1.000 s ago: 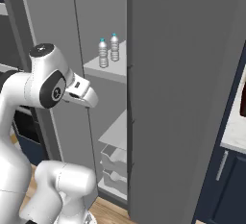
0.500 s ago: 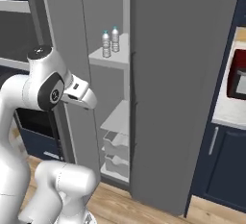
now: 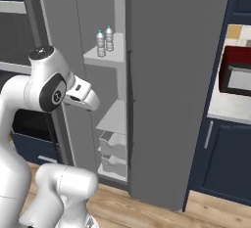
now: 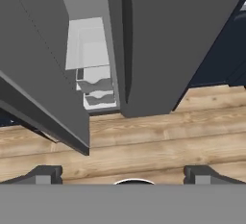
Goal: Take the bottled waters from the counter and place them in the freezer to freeze. Close the freezer door after placing the bottles.
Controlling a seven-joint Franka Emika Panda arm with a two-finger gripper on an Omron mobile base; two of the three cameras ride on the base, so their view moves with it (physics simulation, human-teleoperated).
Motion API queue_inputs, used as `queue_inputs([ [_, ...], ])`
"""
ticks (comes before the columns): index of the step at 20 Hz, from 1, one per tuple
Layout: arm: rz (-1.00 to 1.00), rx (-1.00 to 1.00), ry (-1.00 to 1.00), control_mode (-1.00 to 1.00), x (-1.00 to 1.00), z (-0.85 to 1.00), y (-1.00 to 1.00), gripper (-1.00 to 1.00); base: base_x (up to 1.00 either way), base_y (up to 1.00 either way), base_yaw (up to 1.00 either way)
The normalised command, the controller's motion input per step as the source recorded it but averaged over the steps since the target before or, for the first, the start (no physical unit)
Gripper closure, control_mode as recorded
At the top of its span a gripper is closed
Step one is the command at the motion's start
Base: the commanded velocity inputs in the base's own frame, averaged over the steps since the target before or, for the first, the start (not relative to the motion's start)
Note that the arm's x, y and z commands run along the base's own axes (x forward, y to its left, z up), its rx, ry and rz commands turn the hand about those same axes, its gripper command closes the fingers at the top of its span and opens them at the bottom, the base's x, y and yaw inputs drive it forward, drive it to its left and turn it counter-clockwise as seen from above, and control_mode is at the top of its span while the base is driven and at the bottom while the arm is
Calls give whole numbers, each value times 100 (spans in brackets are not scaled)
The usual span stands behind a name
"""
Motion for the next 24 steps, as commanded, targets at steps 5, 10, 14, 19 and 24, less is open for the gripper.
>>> queue_inputs([
  [5, 0, 0, 0, 100, 0, 0, 0, -100, -29, 63, -17],
  [10, 0, 0, 0, 100, 0, 0, 0, -100, -12, 67, -13],
  [14, 0, 0, 0, 100, 0, 0, 0, -100, 0, 57, -15],
  [19, 0, 0, 0, 100, 0, 0, 0, -100, 0, 53, -27],
  [24, 0, 0, 0, 100, 0, 0, 0, -100, 0, 23, -13],
])
